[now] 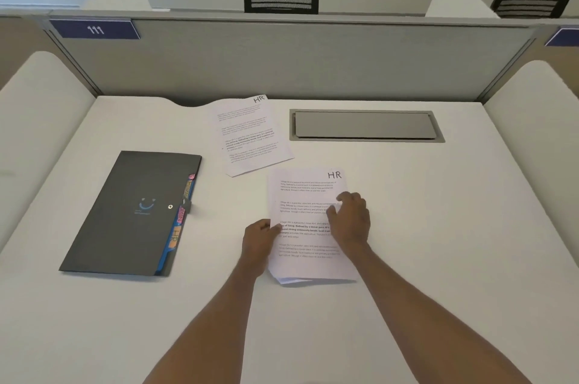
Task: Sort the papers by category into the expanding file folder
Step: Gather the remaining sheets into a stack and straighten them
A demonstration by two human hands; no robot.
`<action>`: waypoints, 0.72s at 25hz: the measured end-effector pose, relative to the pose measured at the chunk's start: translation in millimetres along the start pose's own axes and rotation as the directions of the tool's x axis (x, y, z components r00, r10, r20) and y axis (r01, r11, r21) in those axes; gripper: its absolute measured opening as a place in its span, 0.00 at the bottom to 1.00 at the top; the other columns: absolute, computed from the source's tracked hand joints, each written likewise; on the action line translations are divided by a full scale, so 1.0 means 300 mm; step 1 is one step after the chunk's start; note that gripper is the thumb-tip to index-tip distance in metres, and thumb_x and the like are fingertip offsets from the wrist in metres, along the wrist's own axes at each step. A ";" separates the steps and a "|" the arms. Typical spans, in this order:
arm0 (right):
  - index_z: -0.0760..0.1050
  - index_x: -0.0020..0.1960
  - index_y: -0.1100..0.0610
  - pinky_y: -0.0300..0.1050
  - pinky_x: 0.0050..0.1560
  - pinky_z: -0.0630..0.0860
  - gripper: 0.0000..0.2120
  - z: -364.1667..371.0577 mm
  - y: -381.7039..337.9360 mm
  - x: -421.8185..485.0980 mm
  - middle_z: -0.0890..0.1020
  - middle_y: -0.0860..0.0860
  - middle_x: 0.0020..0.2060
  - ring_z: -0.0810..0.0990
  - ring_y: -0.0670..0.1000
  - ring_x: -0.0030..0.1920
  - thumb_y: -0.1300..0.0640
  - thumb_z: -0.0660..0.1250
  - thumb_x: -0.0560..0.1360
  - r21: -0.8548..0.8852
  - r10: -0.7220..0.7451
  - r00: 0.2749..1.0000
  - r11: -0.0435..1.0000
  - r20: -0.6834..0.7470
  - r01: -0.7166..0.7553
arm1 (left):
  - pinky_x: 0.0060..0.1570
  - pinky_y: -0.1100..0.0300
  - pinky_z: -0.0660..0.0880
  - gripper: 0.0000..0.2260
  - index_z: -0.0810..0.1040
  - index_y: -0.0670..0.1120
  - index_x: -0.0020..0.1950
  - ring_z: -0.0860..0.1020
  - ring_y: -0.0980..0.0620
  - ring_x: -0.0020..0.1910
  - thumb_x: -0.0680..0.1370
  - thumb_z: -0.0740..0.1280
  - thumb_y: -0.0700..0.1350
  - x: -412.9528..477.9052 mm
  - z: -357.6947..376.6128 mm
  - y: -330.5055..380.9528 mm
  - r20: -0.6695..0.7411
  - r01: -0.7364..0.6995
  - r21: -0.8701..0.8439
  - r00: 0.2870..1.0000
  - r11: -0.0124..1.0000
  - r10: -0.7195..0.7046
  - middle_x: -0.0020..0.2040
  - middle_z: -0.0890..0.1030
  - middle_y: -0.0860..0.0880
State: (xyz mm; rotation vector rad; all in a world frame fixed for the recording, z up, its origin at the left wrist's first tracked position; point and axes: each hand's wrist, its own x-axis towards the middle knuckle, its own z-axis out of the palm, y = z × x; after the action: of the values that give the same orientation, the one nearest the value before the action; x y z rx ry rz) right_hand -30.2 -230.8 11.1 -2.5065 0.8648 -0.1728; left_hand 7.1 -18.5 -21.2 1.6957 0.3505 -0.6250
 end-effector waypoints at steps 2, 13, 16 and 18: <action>0.78 0.59 0.57 0.52 0.58 0.75 0.12 0.018 -0.091 0.083 0.79 0.54 0.56 0.76 0.57 0.59 0.55 0.68 0.77 0.056 -0.019 1.000 0.998 0.012 0.018 | 0.39 0.57 0.79 0.08 0.82 0.34 0.50 0.83 0.47 0.39 0.78 0.73 0.39 0.003 -0.006 0.012 0.006 0.029 -0.019 1.000 0.999 -0.029 0.49 0.88 0.38; 0.68 0.68 0.64 0.54 0.60 0.74 0.28 0.210 -0.485 0.403 0.72 0.59 0.65 0.71 0.59 0.67 0.47 0.70 0.77 0.056 0.006 0.984 0.998 0.178 -0.016 | 0.59 0.36 0.81 0.08 0.83 0.35 0.52 0.86 0.35 0.53 0.77 0.74 0.39 0.049 -0.032 0.012 0.099 0.192 -0.146 0.979 0.971 -0.178 0.49 0.88 0.39; 0.66 0.69 0.64 0.51 0.64 0.74 0.33 0.268 -0.531 0.429 0.71 0.60 0.67 0.71 0.59 0.67 0.44 0.73 0.75 -0.060 0.032 0.984 0.998 0.173 -0.022 | 0.56 0.38 0.83 0.07 0.82 0.34 0.52 0.87 0.35 0.52 0.78 0.73 0.38 0.047 -0.029 0.016 0.104 0.195 -0.164 0.978 0.967 -0.180 0.47 0.89 0.40; 0.67 0.67 0.64 0.48 0.63 0.74 0.33 0.298 -0.556 0.435 0.72 0.60 0.65 0.72 0.58 0.65 0.45 0.75 0.74 -0.115 0.037 0.987 0.993 0.154 -0.019 | 0.56 0.38 0.84 0.08 0.82 0.34 0.52 0.87 0.37 0.51 0.78 0.73 0.38 0.051 -0.031 0.017 0.114 0.207 -0.171 0.975 0.963 -0.189 0.47 0.89 0.41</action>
State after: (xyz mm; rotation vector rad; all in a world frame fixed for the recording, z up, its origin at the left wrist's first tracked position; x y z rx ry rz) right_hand 188.7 -160.2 7.8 -2.5694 0.8670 0.0837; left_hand 24.2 -12.2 -25.0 1.4601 0.4973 -0.7954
